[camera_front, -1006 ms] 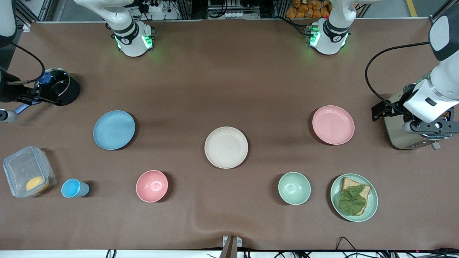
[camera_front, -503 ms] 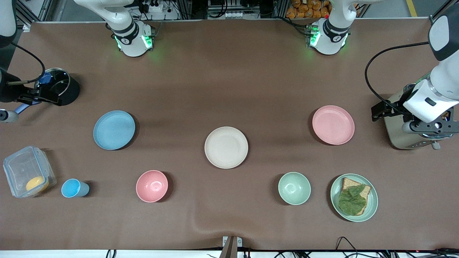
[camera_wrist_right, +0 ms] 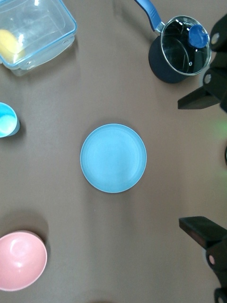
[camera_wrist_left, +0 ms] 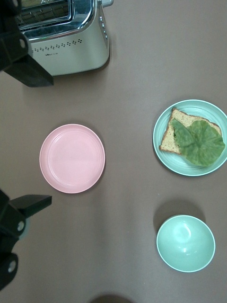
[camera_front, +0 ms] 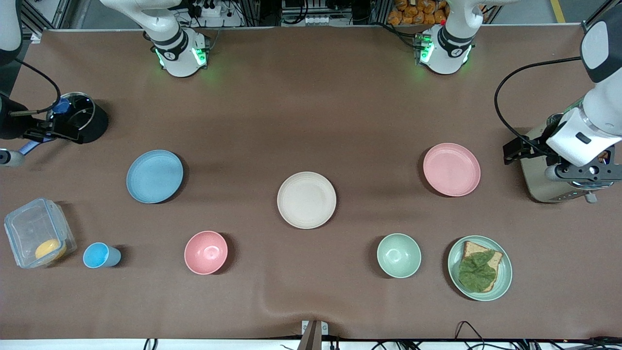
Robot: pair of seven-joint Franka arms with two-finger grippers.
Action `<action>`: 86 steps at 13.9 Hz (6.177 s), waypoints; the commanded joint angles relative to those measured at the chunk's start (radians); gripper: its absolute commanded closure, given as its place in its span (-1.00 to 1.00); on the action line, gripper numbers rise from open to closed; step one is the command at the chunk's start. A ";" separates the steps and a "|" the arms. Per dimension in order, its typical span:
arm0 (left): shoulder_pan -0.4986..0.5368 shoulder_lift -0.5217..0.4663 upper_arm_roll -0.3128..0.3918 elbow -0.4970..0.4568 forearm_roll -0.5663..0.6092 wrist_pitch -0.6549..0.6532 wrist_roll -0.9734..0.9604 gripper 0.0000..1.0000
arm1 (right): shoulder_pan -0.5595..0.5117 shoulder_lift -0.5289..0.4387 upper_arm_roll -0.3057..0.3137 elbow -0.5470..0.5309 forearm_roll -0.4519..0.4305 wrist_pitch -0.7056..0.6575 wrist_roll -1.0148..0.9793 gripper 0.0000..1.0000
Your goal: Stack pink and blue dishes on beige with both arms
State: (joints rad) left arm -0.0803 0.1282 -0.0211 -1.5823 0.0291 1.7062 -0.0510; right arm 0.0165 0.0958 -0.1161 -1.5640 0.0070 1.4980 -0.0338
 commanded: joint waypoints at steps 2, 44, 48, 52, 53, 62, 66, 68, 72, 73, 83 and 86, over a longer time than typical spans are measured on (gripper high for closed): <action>-0.007 0.008 0.000 0.016 -0.006 0.001 0.023 -1.00 | -0.055 0.073 0.010 0.004 -0.010 -0.008 -0.153 -1.00; 0.238 0.423 -0.198 0.008 -0.281 -0.128 0.151 1.00 | -0.233 0.518 0.035 -0.168 0.254 0.323 -0.518 1.00; 0.170 0.471 -0.318 0.118 -0.301 -0.071 -0.116 1.00 | -0.233 0.516 0.033 -0.150 0.254 0.301 -0.520 1.00; 0.024 0.547 -0.310 0.131 -0.446 0.189 -0.173 1.00 | -0.233 0.515 0.033 -0.123 0.252 0.266 -0.518 1.00; -0.017 0.566 -0.310 0.131 -0.446 0.281 -0.185 1.00 | -0.233 0.515 0.033 -0.114 0.252 0.260 -0.518 1.00; -0.176 0.699 -0.307 0.125 -0.454 0.535 -0.265 1.00 | -0.184 0.510 0.035 -0.056 0.254 0.197 -0.464 1.00; -0.188 0.696 -0.307 0.113 -0.456 0.533 -0.265 1.00 | -0.054 0.510 0.035 0.033 0.310 0.113 -0.264 1.00; -0.191 0.693 -0.306 0.114 -0.439 0.533 -0.259 -0.99 | 0.022 0.510 0.035 0.038 0.358 0.120 -0.172 1.00; -0.161 0.595 -0.301 0.113 -0.332 0.448 -0.260 -1.00 | 0.128 0.516 0.035 0.039 0.433 0.128 -0.062 1.00; -0.147 0.552 -0.301 0.113 -0.264 0.413 -0.260 -1.00 | 0.154 0.521 0.035 0.051 0.458 0.136 -0.020 1.00; 0.088 0.320 -0.295 0.116 0.068 0.236 -0.100 -1.00 | 0.433 0.651 0.035 0.102 0.682 0.499 0.160 1.00; 0.174 0.283 -0.293 0.122 0.066 0.220 -0.067 -1.00 | 0.465 0.696 0.035 0.131 0.746 0.550 0.160 1.00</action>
State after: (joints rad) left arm 0.0512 0.4560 -0.3075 -1.4404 0.0807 1.9458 -0.1339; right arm 0.4642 0.7486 -0.0703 -1.4891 0.7015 2.0447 0.1146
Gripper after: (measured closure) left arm 0.000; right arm 0.956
